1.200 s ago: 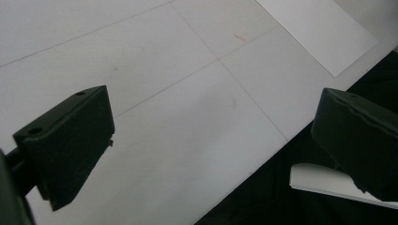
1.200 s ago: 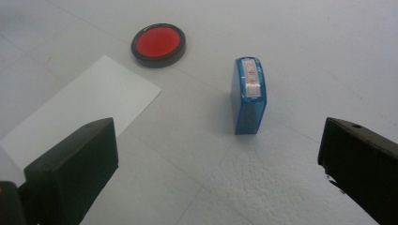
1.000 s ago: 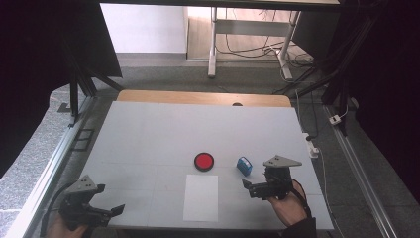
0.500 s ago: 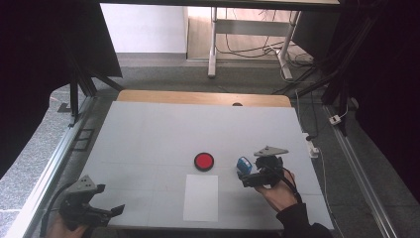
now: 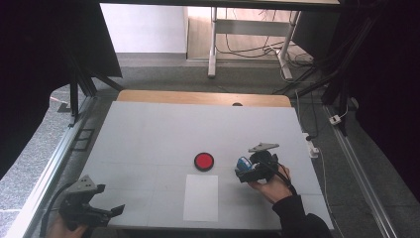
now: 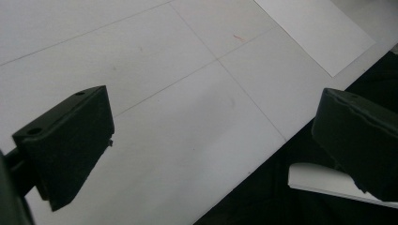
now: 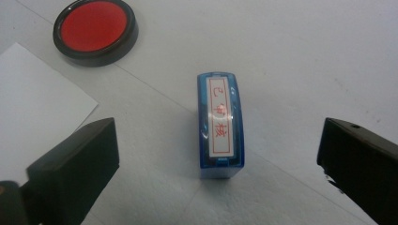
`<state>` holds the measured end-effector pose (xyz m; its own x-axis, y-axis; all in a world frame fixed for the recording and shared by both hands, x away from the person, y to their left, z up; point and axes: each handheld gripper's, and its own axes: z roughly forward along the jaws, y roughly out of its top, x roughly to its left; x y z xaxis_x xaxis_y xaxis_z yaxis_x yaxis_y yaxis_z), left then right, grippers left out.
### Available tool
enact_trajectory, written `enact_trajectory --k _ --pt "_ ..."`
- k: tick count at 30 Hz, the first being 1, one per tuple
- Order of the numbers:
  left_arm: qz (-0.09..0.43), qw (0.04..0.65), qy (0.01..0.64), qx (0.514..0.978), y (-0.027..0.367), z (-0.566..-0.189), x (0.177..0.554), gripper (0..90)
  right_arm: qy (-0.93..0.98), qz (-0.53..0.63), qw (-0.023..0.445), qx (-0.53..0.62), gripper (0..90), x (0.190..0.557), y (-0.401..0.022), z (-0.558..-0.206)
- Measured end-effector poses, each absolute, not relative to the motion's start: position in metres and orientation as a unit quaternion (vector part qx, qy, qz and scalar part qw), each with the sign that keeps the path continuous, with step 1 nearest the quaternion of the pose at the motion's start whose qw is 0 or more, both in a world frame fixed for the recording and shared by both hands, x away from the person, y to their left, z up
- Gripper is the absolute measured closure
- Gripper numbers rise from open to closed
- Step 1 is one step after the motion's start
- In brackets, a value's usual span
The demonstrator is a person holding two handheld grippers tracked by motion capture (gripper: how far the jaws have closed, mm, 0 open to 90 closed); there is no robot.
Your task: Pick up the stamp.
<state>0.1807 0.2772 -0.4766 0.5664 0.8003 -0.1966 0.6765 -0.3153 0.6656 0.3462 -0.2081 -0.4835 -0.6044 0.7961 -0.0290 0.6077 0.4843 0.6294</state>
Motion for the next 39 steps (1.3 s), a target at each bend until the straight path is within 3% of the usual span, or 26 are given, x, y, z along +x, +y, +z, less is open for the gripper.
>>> enact_trajectory --k 5,6,9,11,14,15,21,39 --pt "0.086 0.362 0.457 0.808 0.276 -0.477 0.181 0.0 0.853 0.287 0.165 0.404 14.2 0.35 -0.204 -0.483" --pt "0.086 0.362 0.457 0.808 0.276 -0.477 0.181 0.0 0.857 0.282 0.166 0.397 21.5 0.351 -0.204 -0.482" --pt "0.085 0.362 0.457 0.808 0.276 -0.477 0.181 0.0 0.857 0.283 0.167 0.397 30.4 0.354 -0.204 -0.481" --pt "0.086 0.36 0.456 0.809 0.276 -0.477 0.181 0.0 0.861 0.281 0.158 0.392 31.9 0.355 -0.204 -0.48" --pt "0.086 0.359 0.456 0.81 0.276 -0.477 0.181 0.0 0.866 0.276 0.15 0.39 43.7 0.358 -0.202 -0.481" --pt "0.085 0.36 0.456 0.809 0.276 -0.477 0.181 0.0 0.866 0.276 0.15 0.39 43.7 0.358 -0.202 -0.481" --pt "0.085 0.36 0.455 0.81 0.277 -0.477 0.181 0.0 0.869 0.275 0.133 0.388 70.6 0.364 -0.203 -0.481" --pt "0.078 0.367 0.456 0.807 0.278 -0.477 0.182 0.1 0.877 0.295 0.13 0.357 71.5 0.357 -0.207 -0.47"
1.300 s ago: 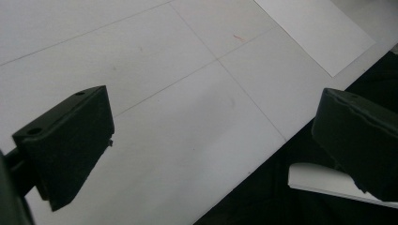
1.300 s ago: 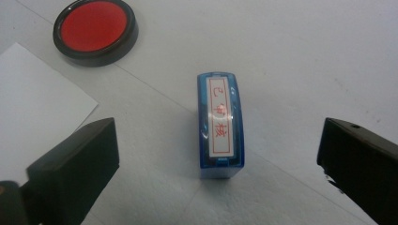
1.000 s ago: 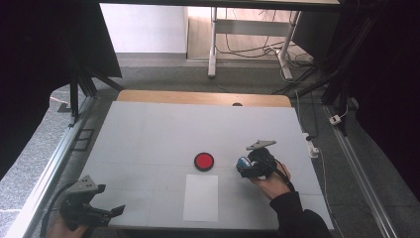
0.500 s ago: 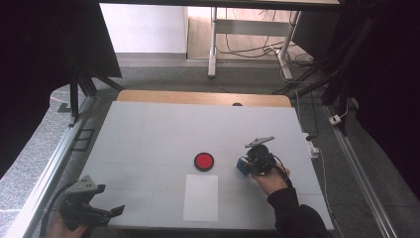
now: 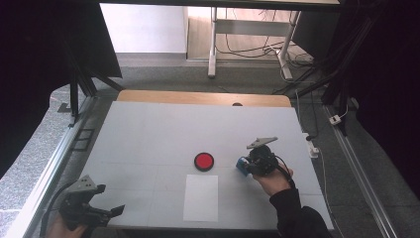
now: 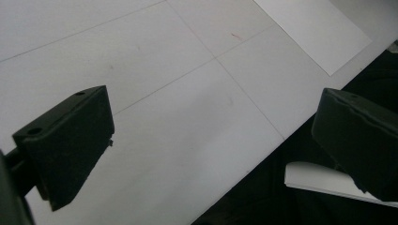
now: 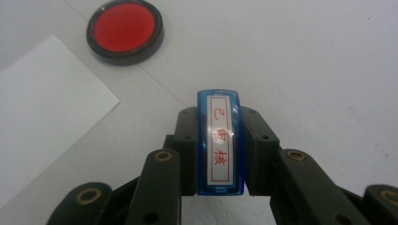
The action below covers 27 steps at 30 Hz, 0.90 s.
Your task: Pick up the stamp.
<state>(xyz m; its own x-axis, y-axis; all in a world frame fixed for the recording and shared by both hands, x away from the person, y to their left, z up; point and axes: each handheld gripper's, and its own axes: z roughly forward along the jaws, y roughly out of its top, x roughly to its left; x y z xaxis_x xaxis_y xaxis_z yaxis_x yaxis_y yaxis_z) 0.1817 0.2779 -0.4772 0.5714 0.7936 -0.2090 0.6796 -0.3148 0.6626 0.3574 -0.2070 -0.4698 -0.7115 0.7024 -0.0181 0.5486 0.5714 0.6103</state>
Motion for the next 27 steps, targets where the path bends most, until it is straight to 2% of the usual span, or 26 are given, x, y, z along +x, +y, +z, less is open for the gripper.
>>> enact_trajectory --k 17,27 --pt "0.076 0.367 0.461 0.805 0.278 -0.477 0.183 0.0 0.865 0.336 0.126 0.35 71.5 0.346 -0.215 -0.452" --pt "0.072 0.368 0.461 0.804 0.279 -0.477 0.183 0.0 0.863 0.368 0.114 0.326 71.4 0.336 -0.204 -0.443"
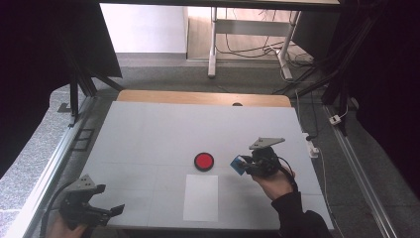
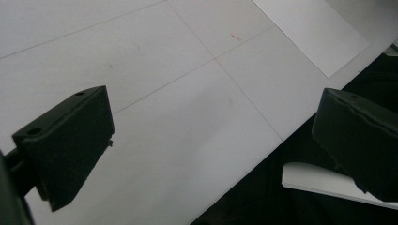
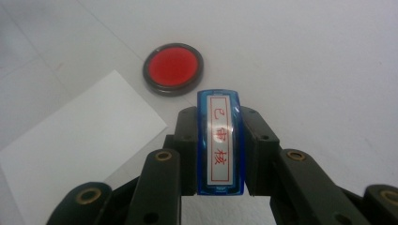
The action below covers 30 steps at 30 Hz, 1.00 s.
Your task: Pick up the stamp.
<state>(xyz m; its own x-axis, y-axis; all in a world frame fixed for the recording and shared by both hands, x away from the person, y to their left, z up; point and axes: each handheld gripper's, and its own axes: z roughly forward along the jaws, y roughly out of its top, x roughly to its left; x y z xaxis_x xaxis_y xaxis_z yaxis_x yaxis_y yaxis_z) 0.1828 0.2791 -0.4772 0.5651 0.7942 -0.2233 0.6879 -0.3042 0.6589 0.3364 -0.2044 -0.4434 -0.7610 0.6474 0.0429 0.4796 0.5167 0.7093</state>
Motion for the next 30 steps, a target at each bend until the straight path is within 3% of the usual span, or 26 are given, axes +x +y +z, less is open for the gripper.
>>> enact_trajectory --k 30 --pt "0.06 0.364 0.452 0.812 0.277 -0.478 0.184 0.4 0.873 0.415 0.073 0.245 71.4 0.305 -0.163 -0.43"
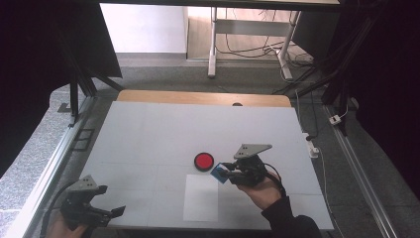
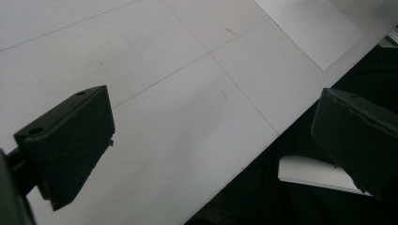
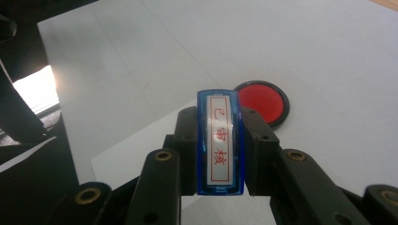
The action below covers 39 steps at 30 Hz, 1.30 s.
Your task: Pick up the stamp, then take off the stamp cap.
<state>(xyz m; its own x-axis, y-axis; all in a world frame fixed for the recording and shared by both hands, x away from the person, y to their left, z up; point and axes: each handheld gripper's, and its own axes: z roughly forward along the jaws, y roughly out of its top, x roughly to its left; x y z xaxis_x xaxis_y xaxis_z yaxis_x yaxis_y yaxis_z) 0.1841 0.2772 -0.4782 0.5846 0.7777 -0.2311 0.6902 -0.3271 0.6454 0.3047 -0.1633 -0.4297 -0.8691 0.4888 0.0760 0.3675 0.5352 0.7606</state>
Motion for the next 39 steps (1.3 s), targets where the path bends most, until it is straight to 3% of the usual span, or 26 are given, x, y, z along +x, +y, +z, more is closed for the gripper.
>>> enact_trajectory --k 29,39 --pt "0.062 0.371 0.437 0.817 0.274 -0.474 0.178 0.0 0.886 0.423 0.059 0.178 71.3 0.283 -0.14 -0.426" --pt "0.065 0.39 0.397 0.828 0.267 -0.473 0.183 0.0 0.882 0.431 0.05 0.182 71.3 0.284 -0.142 -0.424"
